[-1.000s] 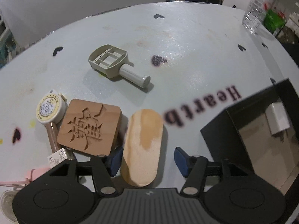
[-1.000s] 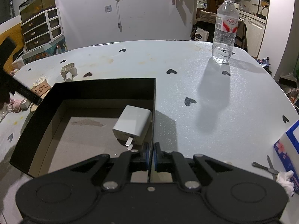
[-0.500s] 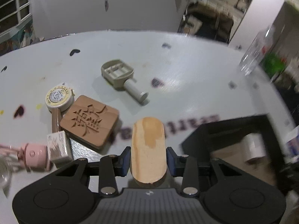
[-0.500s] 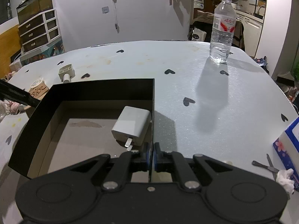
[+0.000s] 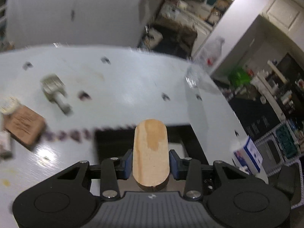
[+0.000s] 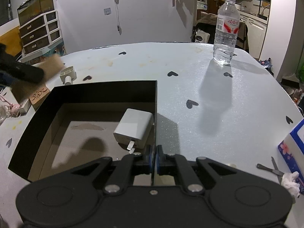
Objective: Organize rigid objects
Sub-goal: 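Lower the wooden oval block into the box beside the charger, release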
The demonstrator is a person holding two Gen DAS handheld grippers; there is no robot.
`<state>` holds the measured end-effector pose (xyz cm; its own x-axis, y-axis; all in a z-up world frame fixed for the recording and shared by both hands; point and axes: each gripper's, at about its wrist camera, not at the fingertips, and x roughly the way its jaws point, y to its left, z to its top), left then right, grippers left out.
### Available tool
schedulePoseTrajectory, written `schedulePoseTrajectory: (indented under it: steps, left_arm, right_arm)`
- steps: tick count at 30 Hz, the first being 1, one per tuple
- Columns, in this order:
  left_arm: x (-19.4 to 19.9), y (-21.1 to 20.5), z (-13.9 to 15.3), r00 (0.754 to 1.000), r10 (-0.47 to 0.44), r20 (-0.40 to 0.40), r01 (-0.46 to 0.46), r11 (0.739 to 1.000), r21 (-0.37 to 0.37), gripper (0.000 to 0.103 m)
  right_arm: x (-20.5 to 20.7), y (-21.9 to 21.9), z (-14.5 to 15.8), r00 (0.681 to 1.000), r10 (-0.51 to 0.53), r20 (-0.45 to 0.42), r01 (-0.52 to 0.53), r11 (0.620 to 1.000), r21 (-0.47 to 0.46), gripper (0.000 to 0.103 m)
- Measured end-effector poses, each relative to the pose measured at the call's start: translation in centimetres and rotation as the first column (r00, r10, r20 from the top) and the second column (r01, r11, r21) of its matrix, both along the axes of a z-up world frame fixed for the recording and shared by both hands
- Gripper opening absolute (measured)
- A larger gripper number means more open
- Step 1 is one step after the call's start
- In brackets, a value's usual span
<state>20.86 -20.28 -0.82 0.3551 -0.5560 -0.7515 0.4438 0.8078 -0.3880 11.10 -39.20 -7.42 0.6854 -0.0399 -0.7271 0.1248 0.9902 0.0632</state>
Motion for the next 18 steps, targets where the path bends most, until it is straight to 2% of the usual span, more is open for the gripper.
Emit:
schedulePoseTrajectory:
  steps: [4, 11, 18]
  left_arm:
    - [0.3, -3.6, -2.9, 0.999, -0.013, -0.046, 0.016, 0.997, 0.069, 0.040]
    - [1.2, -5.8, -6.4, 0.998, 0.057, -0.023, -0.053, 0.987, 0.150, 0.040]
    - [1.6, -6.9, -7.7, 0.997, 0.062, -0.054, -0.053, 0.987, 0.151, 0.040]
  right_arm:
    - [0.0, 0.1, 0.0, 1.000, 0.001, -0.002, -0.001, 1.000, -0.008, 0.005]
    - [-0.1, 0.1, 0.0, 1.000, 0.003, 0.002, -0.003, 1.000, -0.009, 0.005]
    - [-0.2, 0.1, -0.1, 1.000, 0.005, 0.005, -0.005, 1.000, -0.009, 0.005]
